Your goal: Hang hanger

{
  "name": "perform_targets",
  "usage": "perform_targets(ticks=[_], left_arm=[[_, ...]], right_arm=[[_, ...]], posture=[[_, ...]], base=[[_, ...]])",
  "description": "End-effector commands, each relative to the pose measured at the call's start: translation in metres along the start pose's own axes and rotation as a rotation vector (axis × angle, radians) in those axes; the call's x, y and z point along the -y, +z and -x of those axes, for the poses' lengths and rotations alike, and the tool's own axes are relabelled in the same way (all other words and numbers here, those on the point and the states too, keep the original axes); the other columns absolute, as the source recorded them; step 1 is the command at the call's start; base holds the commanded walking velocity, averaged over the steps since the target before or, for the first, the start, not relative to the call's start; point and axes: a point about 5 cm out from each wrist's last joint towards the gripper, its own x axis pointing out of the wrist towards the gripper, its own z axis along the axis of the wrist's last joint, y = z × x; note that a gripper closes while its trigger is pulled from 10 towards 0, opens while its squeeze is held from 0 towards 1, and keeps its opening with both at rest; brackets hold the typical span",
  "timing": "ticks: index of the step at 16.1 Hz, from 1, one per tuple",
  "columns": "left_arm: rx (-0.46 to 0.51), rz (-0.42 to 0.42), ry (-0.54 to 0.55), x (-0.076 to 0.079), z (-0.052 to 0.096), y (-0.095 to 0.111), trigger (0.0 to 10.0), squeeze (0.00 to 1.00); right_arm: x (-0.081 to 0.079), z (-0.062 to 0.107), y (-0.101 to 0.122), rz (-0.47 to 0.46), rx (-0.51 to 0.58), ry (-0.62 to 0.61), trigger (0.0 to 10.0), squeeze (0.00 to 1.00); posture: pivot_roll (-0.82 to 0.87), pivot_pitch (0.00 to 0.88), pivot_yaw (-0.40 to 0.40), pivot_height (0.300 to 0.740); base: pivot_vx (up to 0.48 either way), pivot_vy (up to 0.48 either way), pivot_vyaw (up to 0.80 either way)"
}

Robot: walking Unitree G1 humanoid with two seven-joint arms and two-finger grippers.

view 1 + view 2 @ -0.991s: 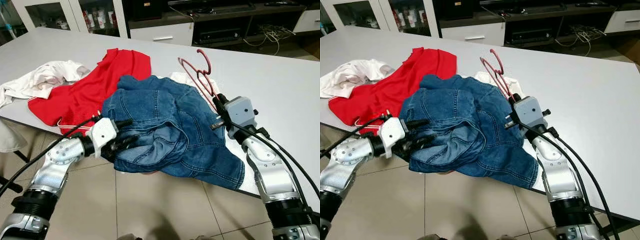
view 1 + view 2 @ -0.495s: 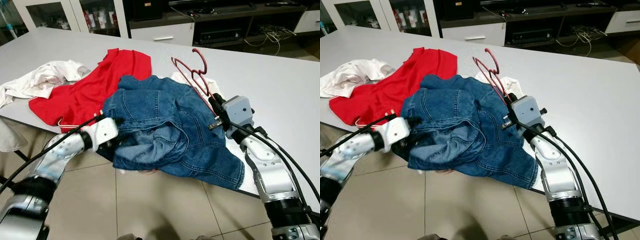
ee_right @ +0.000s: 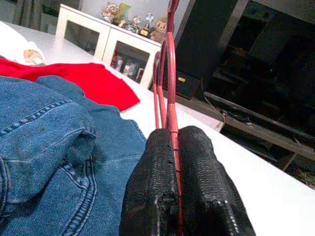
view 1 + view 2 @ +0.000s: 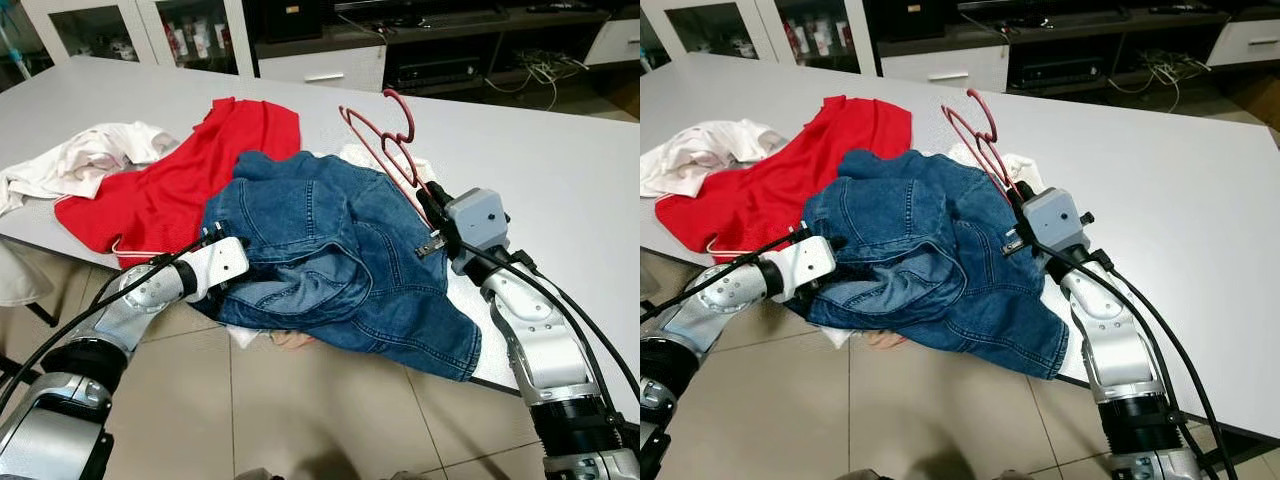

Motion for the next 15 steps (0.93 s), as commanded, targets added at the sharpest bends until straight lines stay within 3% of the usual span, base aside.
perform_targets(ticks=[1,5,9,10,11,12,13,15], left_arm=[[-0.031,0.047,-0.006,0.003,-0.001,-0.006,0.0,0.0],[0.031,0.131,0.122,-0.01,-0.002,0.0,0.0,0.0],[0.169,0.197,0.388,-0.048,0.004,0.021,0.0,0.0],[0.169,0.197,0.388,-0.048,0.004,0.021,0.0,0.0],[0.204,0.207,0.491,-0.062,0.01,0.025,0.0,0.0],[0.215,0.208,0.527,-0.067,0.012,0.027,0.0,0.0],[0.255,0.227,0.649,-0.086,0.022,0.031,0.0,0.0],[0.289,0.243,0.725,-0.097,0.028,0.035,0.0,0.0]], right_arm=[[0.0,-0.001,0.006,-0.005,0.023,-0.002,10.0,0.0],[0.002,-0.002,0.008,-0.004,0.03,-0.006,10.0,0.0],[0.008,-0.004,0.01,0.002,0.036,-0.047,10.0,0.0],[0.008,-0.004,0.01,0.002,0.036,-0.047,10.0,0.0],[0.009,-0.004,0.01,0.001,0.036,-0.056,10.0,0.0],[0.009,-0.004,0.01,0.0,0.035,-0.059,10.0,0.0],[0.008,-0.003,0.009,-0.009,0.032,-0.067,10.0,0.0],[0.006,-0.003,0.008,-0.013,0.031,-0.068,10.0,0.0]], posture=[[-0.11,0.0,0.071,0.74],[-0.11,0.0,0.067,0.74],[-0.11,0.0,0.069,0.74],[-0.11,0.0,0.069,0.74],[-0.11,0.0,0.074,0.74],[-0.11,0.0,0.074,0.74],[-0.11,0.0,0.08,0.74],[-0.11,0.0,0.085,0.74]], base=[[0.0,0.0,0.0],[0.0,0.0,0.0],[0.0,0.0,0.0],[0.0,0.0,0.0],[0.0,0.0,0.0],[0.0,0.0,0.0],[0.0,0.0,0.0],[0.0,0.0,0.0]])
